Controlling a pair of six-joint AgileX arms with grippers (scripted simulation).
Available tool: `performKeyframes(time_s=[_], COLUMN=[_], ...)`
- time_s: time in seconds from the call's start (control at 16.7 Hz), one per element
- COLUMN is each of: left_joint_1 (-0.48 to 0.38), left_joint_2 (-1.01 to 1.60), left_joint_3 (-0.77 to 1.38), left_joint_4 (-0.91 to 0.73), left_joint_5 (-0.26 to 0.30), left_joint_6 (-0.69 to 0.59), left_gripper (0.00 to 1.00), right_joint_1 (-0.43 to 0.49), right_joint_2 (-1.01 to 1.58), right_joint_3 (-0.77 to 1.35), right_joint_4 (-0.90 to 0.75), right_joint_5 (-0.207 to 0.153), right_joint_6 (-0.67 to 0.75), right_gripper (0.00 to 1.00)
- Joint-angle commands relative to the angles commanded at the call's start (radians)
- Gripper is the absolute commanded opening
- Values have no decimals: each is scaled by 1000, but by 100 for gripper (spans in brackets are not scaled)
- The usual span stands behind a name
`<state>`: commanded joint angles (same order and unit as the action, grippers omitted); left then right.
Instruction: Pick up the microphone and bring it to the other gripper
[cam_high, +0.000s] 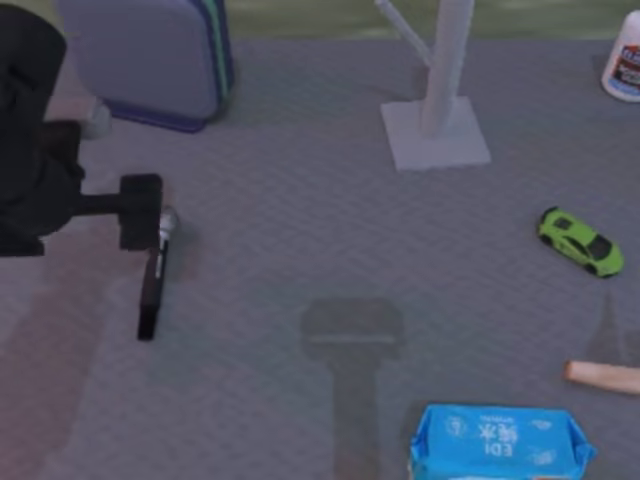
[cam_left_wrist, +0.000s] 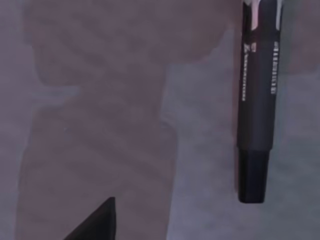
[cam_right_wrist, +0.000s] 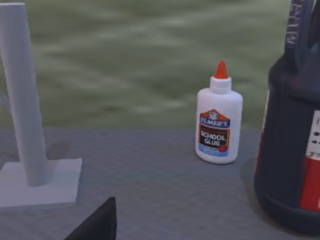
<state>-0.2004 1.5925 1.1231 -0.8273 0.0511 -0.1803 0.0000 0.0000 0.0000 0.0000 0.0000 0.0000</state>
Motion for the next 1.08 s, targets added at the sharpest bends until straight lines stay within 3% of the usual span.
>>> performKeyframes(time_s=[0.3,0.72,1.08], left_joint_1=[-30,-29,-41], left_joint_2=[231,258,373], left_joint_3=[180,198,111], left_joint_4=[-114,-122,86], left_joint_5=[9,10,10], left_joint_6=[-28,-30,-37], left_gripper=[100,100,100], right_joint_1=[0,0,0], right_joint_2=[0,0,0], right_joint_3=[0,0,0], right_joint_4=[0,0,0], right_joint_5=[0,0,0], right_joint_6=[0,0,0], right_gripper=[100,100,100])
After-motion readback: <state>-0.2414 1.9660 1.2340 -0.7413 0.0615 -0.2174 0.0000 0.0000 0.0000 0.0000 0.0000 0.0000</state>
